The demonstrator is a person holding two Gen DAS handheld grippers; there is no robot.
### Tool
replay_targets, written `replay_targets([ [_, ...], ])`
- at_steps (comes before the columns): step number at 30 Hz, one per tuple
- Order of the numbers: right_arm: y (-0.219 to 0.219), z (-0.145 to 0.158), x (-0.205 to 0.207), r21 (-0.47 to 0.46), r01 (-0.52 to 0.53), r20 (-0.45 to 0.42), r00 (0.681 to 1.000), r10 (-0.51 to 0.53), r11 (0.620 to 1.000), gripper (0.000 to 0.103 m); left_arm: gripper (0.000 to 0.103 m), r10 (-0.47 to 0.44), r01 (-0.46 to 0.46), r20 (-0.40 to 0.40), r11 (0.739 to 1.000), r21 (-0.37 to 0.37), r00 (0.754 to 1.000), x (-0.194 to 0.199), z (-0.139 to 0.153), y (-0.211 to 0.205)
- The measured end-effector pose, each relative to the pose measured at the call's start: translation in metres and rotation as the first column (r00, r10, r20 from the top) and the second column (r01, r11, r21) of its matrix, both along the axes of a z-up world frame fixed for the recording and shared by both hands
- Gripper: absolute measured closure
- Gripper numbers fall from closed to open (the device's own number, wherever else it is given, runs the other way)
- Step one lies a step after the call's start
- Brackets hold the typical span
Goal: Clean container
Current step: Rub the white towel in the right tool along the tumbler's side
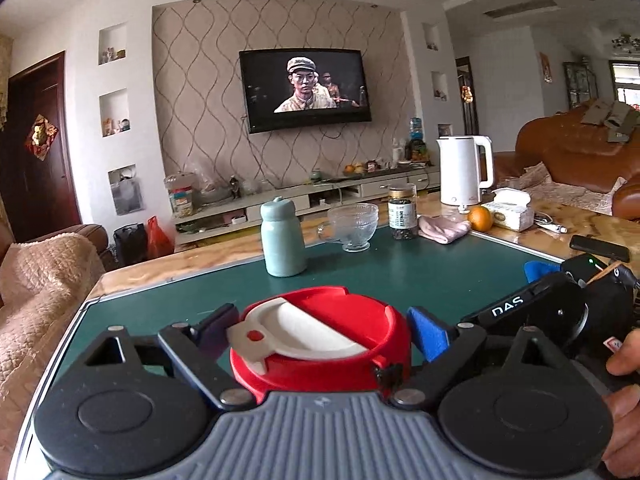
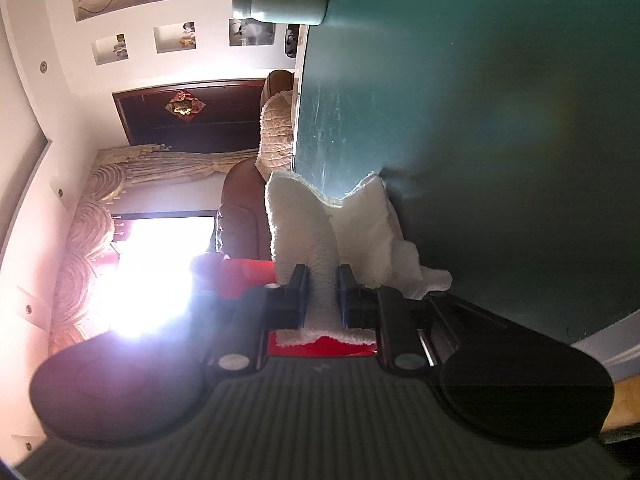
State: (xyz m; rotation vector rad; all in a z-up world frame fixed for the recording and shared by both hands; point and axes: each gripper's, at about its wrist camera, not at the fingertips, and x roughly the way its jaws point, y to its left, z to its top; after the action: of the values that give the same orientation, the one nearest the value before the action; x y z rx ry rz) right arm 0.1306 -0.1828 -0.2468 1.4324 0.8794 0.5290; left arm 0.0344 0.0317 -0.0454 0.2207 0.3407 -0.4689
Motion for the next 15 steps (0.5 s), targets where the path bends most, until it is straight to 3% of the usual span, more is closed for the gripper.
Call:
replay_targets([
  [15, -0.0009, -0.0026, -0.0038, -0.005, 0.002, -0.005, 1.000, -0.002, 1.000, 0.084, 0.010, -0.046, 0.046, 0.007, 0.999, 0.007, 0.999, -0.0015, -0.0034, -0.0010],
])
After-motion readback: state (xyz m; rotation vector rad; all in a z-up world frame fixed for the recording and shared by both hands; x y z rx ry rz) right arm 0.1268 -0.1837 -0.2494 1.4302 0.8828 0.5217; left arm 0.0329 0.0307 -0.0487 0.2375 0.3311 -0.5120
